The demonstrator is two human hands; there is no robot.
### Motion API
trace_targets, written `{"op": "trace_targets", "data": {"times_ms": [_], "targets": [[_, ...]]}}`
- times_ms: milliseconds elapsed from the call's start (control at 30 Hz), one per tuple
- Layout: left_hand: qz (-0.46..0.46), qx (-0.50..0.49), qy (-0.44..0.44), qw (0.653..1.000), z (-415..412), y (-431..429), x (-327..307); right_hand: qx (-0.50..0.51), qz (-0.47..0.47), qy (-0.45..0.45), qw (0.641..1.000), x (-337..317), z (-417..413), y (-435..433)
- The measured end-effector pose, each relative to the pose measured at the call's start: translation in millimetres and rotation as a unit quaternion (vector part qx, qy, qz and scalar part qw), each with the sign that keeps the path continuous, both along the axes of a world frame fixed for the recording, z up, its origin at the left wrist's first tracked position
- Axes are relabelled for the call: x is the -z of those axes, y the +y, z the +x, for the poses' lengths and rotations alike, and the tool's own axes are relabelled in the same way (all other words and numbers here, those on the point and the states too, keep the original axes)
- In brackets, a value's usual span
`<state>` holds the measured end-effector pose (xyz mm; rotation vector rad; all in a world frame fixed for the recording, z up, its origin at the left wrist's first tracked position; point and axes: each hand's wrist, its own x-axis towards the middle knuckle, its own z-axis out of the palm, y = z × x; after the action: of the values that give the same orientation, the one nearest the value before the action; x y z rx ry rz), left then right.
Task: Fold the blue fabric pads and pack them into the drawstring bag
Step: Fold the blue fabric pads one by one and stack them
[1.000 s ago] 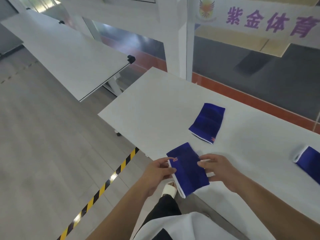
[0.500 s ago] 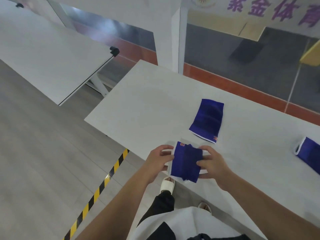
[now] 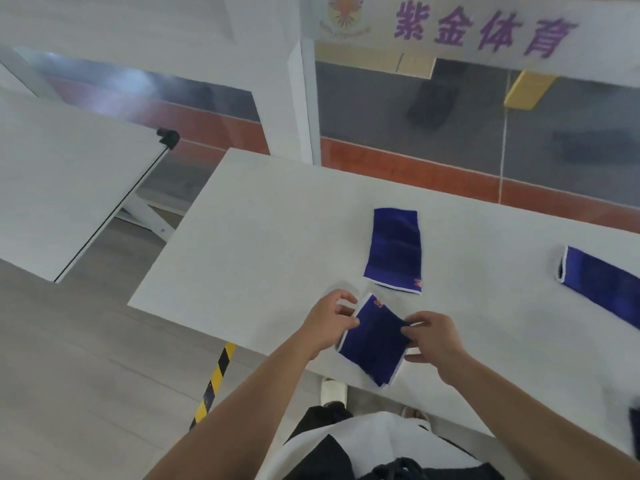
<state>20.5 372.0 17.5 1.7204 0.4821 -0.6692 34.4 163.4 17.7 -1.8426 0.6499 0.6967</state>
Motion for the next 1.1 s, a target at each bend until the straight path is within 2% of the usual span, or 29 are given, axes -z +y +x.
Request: {"op": "trace_targets", "data": {"times_ms": [200, 333, 433, 533, 633, 733, 800, 933, 1100], "targets": [[-0.006, 0.097, 0.023, 0.995, 5, -3, 6, 0.016, -0.033, 0.003, 0.999, 10, -23, -1], [-0.019, 0.117, 0.02, 0.993, -10, -1, 8, 0.029, -0.032, -0.041, 0.998, 5, -39, -5], [-0.026, 0.133, 0.012, 0.991, -17, 10, 6, 0.018, 0.005, -0.047, 0.999, -2, -50, -6], [-0.01, 0.161, 0.026, 0.987, -12, 30, 4, -0.029, 0.053, -0.016, 0.998, -3, -64, -1], [-0.013, 0.191, 0.055, 0.98, -4, 41, 0, -0.004, 0.062, -0.02, 0.998, -3, -70, 9], [-0.009, 0.197, 0.084, 0.977, 4, 37, -2, 0.055, 0.028, -0.037, 0.997, 1, -65, 13], [-0.008, 0.184, 0.078, 0.98, 10, 29, -3, 0.056, -0.014, -0.057, 0.997, 3, -58, 11], [0.004, 0.139, 0.052, 0.989, 15, 1, 0, 0.009, -0.129, -0.107, 0.986, 3, -36, 1], [0.097, 0.111, 0.0, 0.989, 7, -18, 22, -0.078, -0.213, -0.114, 0.967, 25, -32, 0]]}}
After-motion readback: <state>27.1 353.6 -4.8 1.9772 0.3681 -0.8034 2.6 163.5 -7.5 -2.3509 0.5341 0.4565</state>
